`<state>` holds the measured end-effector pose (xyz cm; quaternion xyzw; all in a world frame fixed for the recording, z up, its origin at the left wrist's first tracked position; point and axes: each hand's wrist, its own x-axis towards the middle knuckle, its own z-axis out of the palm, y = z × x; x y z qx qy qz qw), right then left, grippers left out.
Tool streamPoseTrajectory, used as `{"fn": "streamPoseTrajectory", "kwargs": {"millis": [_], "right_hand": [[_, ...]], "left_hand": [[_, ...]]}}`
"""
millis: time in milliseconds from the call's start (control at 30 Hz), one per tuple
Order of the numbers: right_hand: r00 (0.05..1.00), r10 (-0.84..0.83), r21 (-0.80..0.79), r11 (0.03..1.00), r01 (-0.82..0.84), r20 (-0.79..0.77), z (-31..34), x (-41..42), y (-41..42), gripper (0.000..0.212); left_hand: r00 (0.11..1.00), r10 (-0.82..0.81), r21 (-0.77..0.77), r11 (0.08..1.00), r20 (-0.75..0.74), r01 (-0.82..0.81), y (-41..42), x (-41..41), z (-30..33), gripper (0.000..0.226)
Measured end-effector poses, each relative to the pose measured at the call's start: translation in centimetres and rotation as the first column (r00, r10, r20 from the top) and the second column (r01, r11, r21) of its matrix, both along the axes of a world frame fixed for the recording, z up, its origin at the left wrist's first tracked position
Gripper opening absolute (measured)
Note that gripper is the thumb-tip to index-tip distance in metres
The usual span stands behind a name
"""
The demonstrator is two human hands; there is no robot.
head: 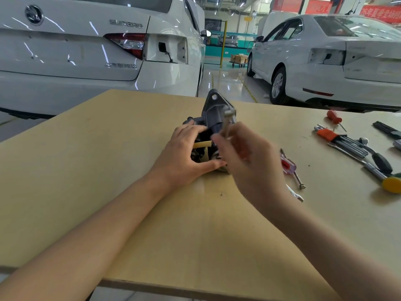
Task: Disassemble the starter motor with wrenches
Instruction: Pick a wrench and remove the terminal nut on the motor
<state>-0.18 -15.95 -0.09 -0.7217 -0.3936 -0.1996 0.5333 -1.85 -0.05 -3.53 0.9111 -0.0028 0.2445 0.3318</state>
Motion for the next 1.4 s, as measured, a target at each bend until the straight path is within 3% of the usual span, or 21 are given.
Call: {"fn": "streamPoseTrajectory", "kwargs": {"millis": [67,133,200,267,333,400,467,533,600,700,967,1067,1200,1300,1333,1400], "right_hand": [[0.979,0.031,-0.227,0.974,0.016,0.200,-0.1,-0.5,0.7,0.011],[0.921,0.091,-0.455,0.885,0.101,0.380,-1.0,-1.0,1.0,0.019],[0.840,0.150,-0.489,0.859,0.150,0.521,-1.4,-1.3,0.5,0.027],[0.832,0.158,-0.404,0.911,0.085,0.531,-1.5,-1.1,-0.5,0.030],[0.938,0.071,-0.228,0.974,0.009,0.339,-1.7,-1.1,-1.5,0.023],[0.996,-0.001,-0.027,1.000,-0.002,-0.086,-2.0,-0.8,-2.2,0.019],[0.856,0.076,0.191,0.981,0.027,-0.512,-1.9,-0.1,-2.5,0.022],[0.650,0.229,0.362,0.929,0.077,-0.725,-1.7,0.6,-2.6,0.023],[0.479,0.365,0.471,0.874,0.118,-0.798,-1.5,1.0,-2.4,0.022],[0.344,0.464,0.545,0.817,0.190,-0.816,-1.5,1.2,-2.2,0.022],[0.251,0.562,0.613,0.753,0.240,-0.788,-1.3,1.1,-2.2,0.018],[0.336,0.551,0.627,0.758,0.180,-0.764,-1.4,1.0,-2.3,0.013],[0.723,0.331,0.475,0.880,-0.004,-0.607,-1.3,0.7,-2.2,0.011],[0.972,0.097,0.162,0.985,-0.063,-0.215,-0.8,0.1,-1.4,0.010],[0.999,0.045,0.015,0.999,-0.044,-0.017,-0.7,-0.1,-1.1,0.009],[0.946,0.048,-0.281,0.959,0.046,0.320,-0.8,-0.8,-0.3,0.012]], "left_hand": [[1.000,-0.011,0.020,1.000,0.011,0.011,0.1,0.2,0.0,0.084],[0.999,-0.033,0.030,0.999,0.008,0.033,0.5,0.5,0.0,0.057],[0.999,-0.034,0.051,0.998,0.010,0.034,0.9,0.5,0.0,0.054],[0.999,-0.036,0.043,0.998,0.035,0.034,1.0,0.4,0.0,0.060],[0.998,-0.035,0.019,0.999,0.047,0.034,0.9,0.3,-0.1,0.073],[0.999,-0.031,0.025,0.999,0.026,0.030,0.6,0.1,0.0,0.096],[0.999,-0.023,0.022,1.000,0.029,0.022,0.5,0.1,0.1,0.106],[0.999,-0.022,0.008,1.000,0.040,0.022,0.6,0.1,0.0,0.109],[0.999,-0.029,-0.005,1.000,0.040,0.029,0.6,0.1,0.0,0.109],[0.999,-0.029,-0.010,1.000,0.040,0.030,0.5,0.1,0.0,0.107],[0.999,-0.011,0.009,1.000,0.049,0.011,0.4,0.1,0.1,0.097],[0.999,-0.015,0.020,1.000,0.036,0.015,0.3,0.0,0.1,0.097],[1.000,-0.007,0.011,1.000,0.019,0.007,0.3,0.0,0.1,0.098],[1.000,-0.012,0.013,1.000,-0.001,0.012,0.3,0.0,0.0,0.092],[1.000,-0.015,0.016,1.000,0.008,0.015,0.3,0.1,0.0,0.088],[1.000,-0.022,0.003,1.000,0.012,0.022,0.4,0.2,0.0,0.082]]}}
